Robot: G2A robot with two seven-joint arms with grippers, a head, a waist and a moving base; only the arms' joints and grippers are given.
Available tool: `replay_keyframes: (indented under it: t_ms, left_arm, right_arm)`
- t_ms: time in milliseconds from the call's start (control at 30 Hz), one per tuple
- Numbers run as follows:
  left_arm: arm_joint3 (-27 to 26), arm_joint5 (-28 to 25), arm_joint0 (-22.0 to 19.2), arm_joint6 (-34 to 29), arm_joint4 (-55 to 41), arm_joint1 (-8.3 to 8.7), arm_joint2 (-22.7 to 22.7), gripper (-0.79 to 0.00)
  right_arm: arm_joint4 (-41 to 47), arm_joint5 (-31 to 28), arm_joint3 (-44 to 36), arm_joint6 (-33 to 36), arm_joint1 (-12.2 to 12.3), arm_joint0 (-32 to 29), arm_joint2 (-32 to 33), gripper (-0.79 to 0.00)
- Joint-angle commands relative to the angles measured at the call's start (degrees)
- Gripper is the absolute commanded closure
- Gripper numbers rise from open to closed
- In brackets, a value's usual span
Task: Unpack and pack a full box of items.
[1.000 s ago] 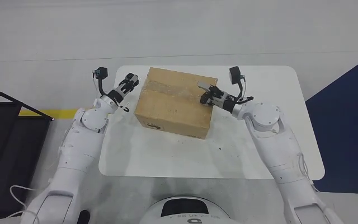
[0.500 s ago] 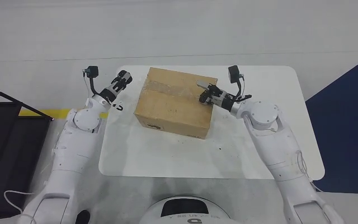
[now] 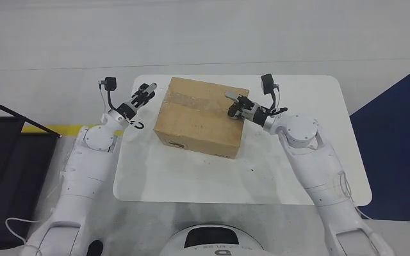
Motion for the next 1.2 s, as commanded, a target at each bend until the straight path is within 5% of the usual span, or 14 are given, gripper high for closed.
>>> replay_keyframes:
  t_ms: [0,333,733,933,1067,1167]
  left_arm:
    - [0.8,-0.4,-0.2,-1.2,-2.7,-0.15,0.4,-0.785]
    - [6.0,-2.2,-2.8,-9.7,-14.8,-1.17,3.6,-0.785]
    - [9.4,-2.4,-5.5,-12.5,-18.0,-1.91,6.1,-0.376]
    - [10.4,-2.4,-6.2,-12.8,-18.4,-2.08,6.6,-0.271]
    - [10.4,-2.8,-6.4,-12.6,-18.0,-2.07,6.8,-0.012]
    - [10.4,-3.1,-6.4,-12.2,-17.7,-2.02,6.6,0.000]
  right_arm:
    - [0.1,0.0,-0.2,-0.1,0.1,-0.2,0.1,-0.785]
    - [0.0,-0.4,-1.4,-0.7,0.3,-1.7,0.6,-0.785]
    - [-0.1,-0.5,-3.0,-1.2,0.8,-3.7,1.6,-0.785]
    - [-0.1,-0.3,-3.4,-1.2,1.0,-4.3,2.0,-0.785]
    - [0.0,-0.2,-3.5,-1.2,1.1,-4.5,2.0,-0.785]
    - [0.1,-0.2,-3.4,-1.3,1.1,-4.5,2.1,-0.785]
